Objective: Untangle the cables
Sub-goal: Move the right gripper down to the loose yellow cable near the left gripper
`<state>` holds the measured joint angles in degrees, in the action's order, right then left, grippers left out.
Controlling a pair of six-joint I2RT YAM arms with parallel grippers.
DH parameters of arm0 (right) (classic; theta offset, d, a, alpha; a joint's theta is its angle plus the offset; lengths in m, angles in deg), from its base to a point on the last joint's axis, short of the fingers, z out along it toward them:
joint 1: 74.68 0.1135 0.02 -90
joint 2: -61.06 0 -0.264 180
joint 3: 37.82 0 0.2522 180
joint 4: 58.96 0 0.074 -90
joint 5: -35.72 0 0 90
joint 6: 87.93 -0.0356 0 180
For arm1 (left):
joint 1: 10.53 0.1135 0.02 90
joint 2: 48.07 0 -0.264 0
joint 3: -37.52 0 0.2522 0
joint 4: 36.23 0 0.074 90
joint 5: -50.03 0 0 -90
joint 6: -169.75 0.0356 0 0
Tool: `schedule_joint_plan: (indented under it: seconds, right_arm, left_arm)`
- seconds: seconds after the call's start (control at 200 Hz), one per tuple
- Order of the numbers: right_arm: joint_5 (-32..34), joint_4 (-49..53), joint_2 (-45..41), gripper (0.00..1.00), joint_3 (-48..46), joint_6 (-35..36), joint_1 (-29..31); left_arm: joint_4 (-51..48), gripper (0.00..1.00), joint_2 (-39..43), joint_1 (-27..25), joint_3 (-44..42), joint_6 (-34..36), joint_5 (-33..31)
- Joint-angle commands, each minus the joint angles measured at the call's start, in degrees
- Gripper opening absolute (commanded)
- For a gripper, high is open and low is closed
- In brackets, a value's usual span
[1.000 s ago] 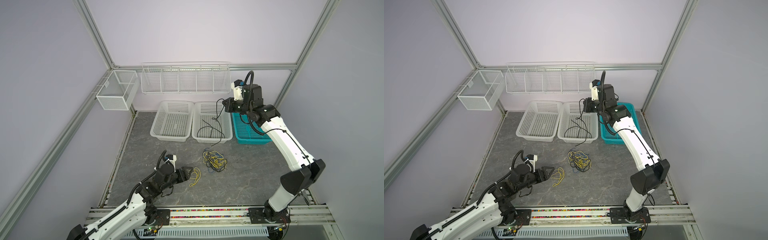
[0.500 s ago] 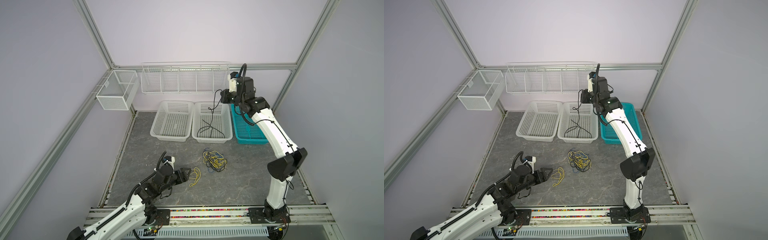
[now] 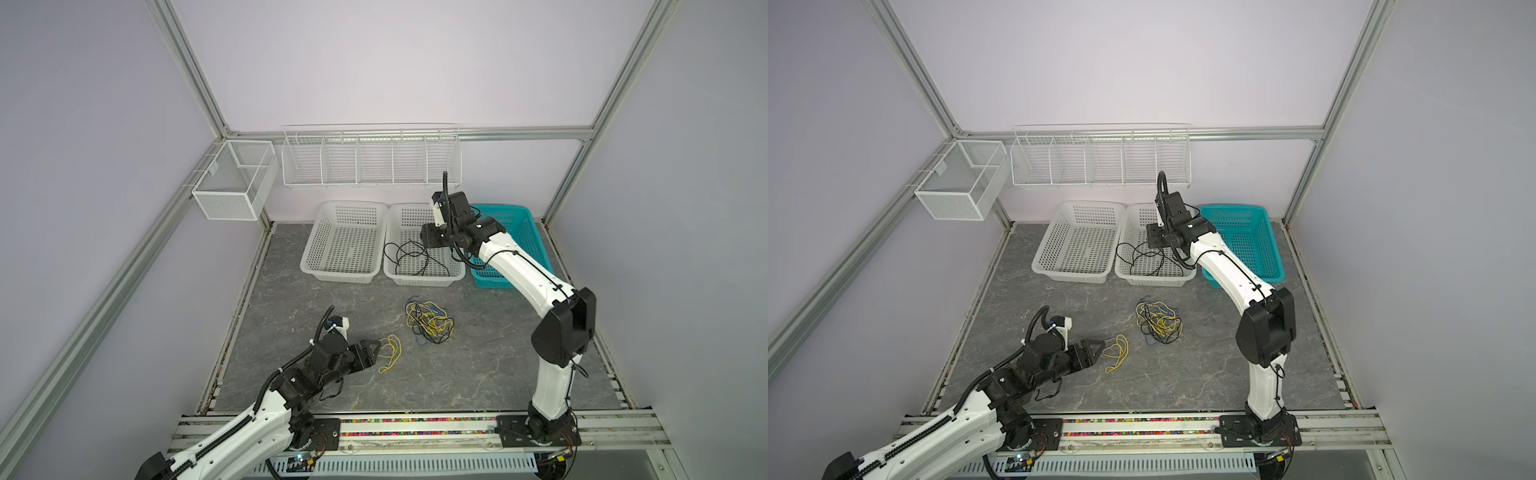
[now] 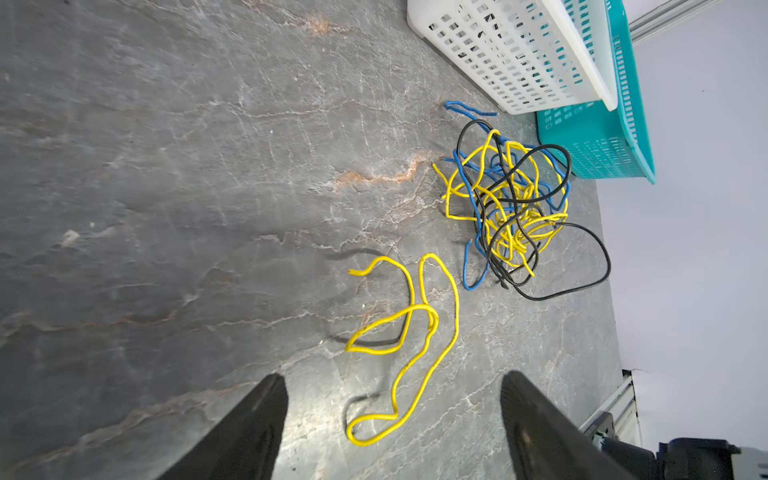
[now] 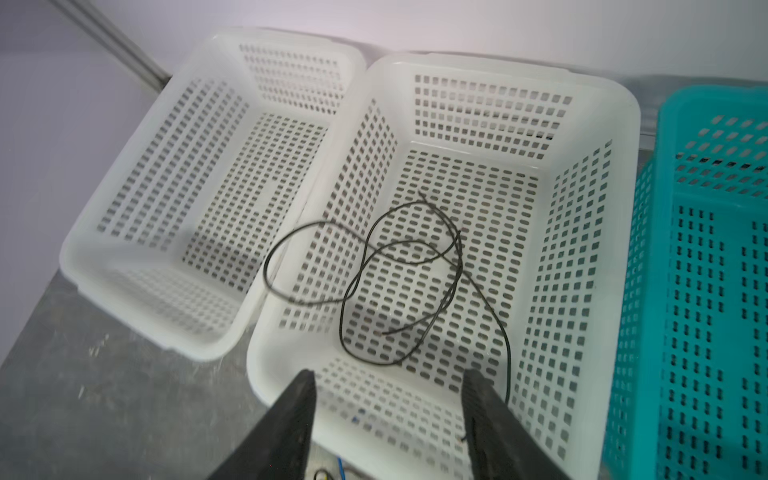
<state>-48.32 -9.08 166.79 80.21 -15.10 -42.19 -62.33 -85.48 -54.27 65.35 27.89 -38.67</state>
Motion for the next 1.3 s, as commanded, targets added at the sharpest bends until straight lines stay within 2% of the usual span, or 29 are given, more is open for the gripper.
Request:
schedule_joint_plan:
  seconds: [0.0,0.135,0.22,0.455,0.755,0.965,1.13,1.295]
  right_arm:
    - [-2.0,-2.6,-6.8,0.65,-6.6,-2.4,1.9]
    - [-11.0,-6.9,-13.8,0.68,-19.0,-4.5,5.3]
    - [-13.8,-9.8,-17.5,0.69,-25.9,-5.7,7.5]
    - [-12.2,-12.3,-20.5,0.68,-33.8,-7.2,12.3]
    - [-12.1,-17.8,-16.0,0.65,-41.0,-10.6,20.9]
    - [-11.3,-20.4,-10.4,0.59,-42.5,-12.5,22.9]
    - [-9.0,-21.8,-9.3,0.54,-44.6,-13.3,23.1]
    - [-10.0,-22.4,-6.7,0.47,-45.4,-14.2,23.4]
  left_arm:
    - [-1.0,0.82,-0.1,0.3,0.8,0.9,-1.5]
    - [-2.9,0.82,-0.2,0.3,1.7,1.8,-2.1]
    - [-3.7,0.82,0.2,0.3,1.8,2.3,-2.5]
    - [-3.3,0.82,0.7,0.3,1.5,2.4,-3.3]
    - [-3.2,0.82,2.2,0.3,-0.2,1.8,-3.4]
    - [-3.0,0.82,2.2,0.3,-0.5,1.6,-2.6]
    - [-0.6,0.82,2.0,0.3,-2.1,0.4,-1.7]
    - [1.7,0.82,0.7,0.3,-2.1,0.0,-0.8]
